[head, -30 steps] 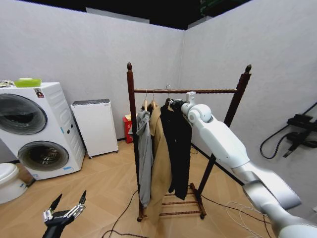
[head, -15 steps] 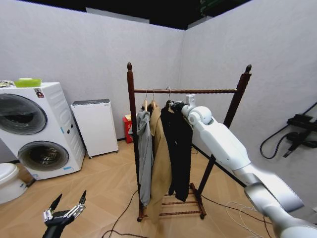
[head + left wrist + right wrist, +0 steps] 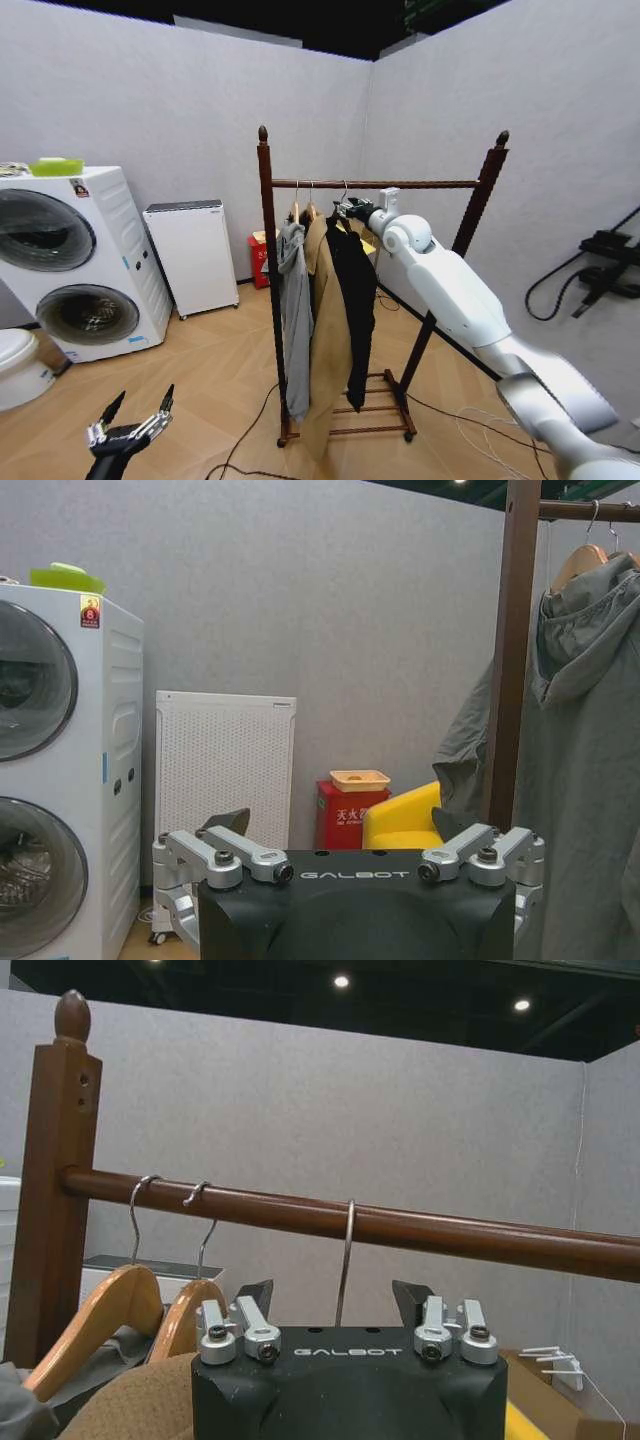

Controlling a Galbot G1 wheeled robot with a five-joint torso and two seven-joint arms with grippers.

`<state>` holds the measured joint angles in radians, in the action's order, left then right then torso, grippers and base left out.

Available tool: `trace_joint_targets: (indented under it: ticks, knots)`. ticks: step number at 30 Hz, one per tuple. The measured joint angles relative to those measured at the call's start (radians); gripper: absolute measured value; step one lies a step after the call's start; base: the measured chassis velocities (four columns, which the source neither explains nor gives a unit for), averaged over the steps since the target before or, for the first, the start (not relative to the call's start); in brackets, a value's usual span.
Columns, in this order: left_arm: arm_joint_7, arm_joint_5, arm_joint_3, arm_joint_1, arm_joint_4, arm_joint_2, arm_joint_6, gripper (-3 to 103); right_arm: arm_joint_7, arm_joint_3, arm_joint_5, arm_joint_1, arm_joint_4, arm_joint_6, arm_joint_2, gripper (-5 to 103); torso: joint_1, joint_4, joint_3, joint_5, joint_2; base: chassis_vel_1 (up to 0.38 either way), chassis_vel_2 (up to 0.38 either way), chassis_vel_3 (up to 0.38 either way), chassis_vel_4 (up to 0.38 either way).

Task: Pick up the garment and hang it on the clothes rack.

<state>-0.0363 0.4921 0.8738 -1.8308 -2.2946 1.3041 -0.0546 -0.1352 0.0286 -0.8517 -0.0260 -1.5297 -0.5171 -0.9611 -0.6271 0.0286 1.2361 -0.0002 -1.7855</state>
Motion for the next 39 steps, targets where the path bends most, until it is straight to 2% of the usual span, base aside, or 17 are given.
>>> trace_joint_targets:
  ticks: [1,2,5,9,12,13,14,15,16,18,21,24,31,39]
  knots:
    - [0.0,0.0,0.0,0.0,0.0,0.0,0.0,100,-0.009,-0.025,-0.014,0.034,-0.047,-0.012,0.021,75,0.0,0.0003,0.0,0.0004,0.0,0.0,0.0,0.0,0.0]
    - [0.0,0.0,0.0,0.0,0.0,0.0,0.0,100,-0.009,-0.025,-0.014,0.034,-0.047,-0.012,0.021,75,0.0,0.0003,0.0,0.0004,0.0,0.0,0.0,0.0,0.0]
    - [0.0,0.0,0.0,0.0,0.0,0.0,0.0,100,-0.039,-0.127,-0.054,0.172,-0.195,-0.031,0.088,91,0.0,0.0005,0.0,0.0004,0.0,0.0,0.0,0.0,0.0]
    - [0.0,0.0,0.0,0.0,0.0,0.0,0.0,100,-0.069,-0.2,-0.061,0.294,-0.29,-0.033,0.128,99,0.0,0.0003,0.0,-0.0002,0.0,0.0,0.0,0.0,0.0]
    - [-0.001,0.0,0.0,0.0,0.0,0.0,0.0,100,-0.119,-0.292,-0.06,0.477,-0.37,-0.021,0.14,100,0.0,0.0,0.0,0.0007,0.0,0.0,0.0,0.0,0.0]
    - [0.0,0.0,0.0,0.0,0.0,0.0,0.0,100,-0.131,-0.358,-0.051,0.569,-0.406,-0.018,0.134,100,0.0,0.0002,0.0,0.0008,0.0,0.0,0.0,0.0,0.0]
    - [0.0,0.0,0.0,0.0,0.0,0.0,0.0,100,-0.131,-0.358,-0.051,0.569,-0.406,-0.018,0.134,100,0.0,0.0002,0.0,0.0008,0.0,0.0,0.0,0.0,0.0]
    - [0.0,0.0,0.0,0.0,0.0,0.0,0.0,100,-0.131,-0.434,-0.023,0.663,-0.441,-0.013,0.124,100,0.0,0.0001,0.0,0.0002,0.0,0.0,0.0,0.0,0.0]
    - [0.0,0.0,0.0,0.0,0.0,0.0,0.0,100,-0.131,-0.434,-0.023,0.663,-0.441,-0.013,0.124,100,0.0,0.0001,0.0,0.0002,0.0,0.0,0.0,0.0,0.0]
    - [0.0,0.0,0.0,0.0,0.0,0.0,0.0,100,-0.124,-0.551,0.032,0.849,-0.496,0.003,0.1,100,0.0,0.0005,0.0,0.0005,0.0,0.0,0.0,0.0,0.0]
    - [0.0,0.0,0.0,0.0,0.0,0.0,0.0,100,-0.118,-0.609,0.053,0.938,-0.523,0.007,0.084,100,0.0,0.0005,0.0,0.0009,0.0,0.0,0.0,0.0,0.0]
    - [0.0,0.0,0.0,0.0,0.0,0.0,0.0,100,-0.093,-0.736,0.14,1.12,-0.592,0.03,0.04,100,0.0,0.0,0.0,-0.0001,0.0,0.0,0.0,0.0,0.0]
    - [0.0,0.0,0.0,0.0,0.0,0.0,0.0,100,-0.084,-0.842,0.195,1.285,-0.658,0.043,-0.02,100,0.0,0.0004,0.0,0.0002,0.0,0.0,0.0,0.0,0.0]
    - [0.0,0.0,0.0,0.0,0.0,0.0,0.0,100,-0.086,-0.88,0.246,1.348,-0.708,0.056,-0.07,100,0.0,0.0,0.0,0.0001,0.0,0.0,0.0,0.0,0.0]
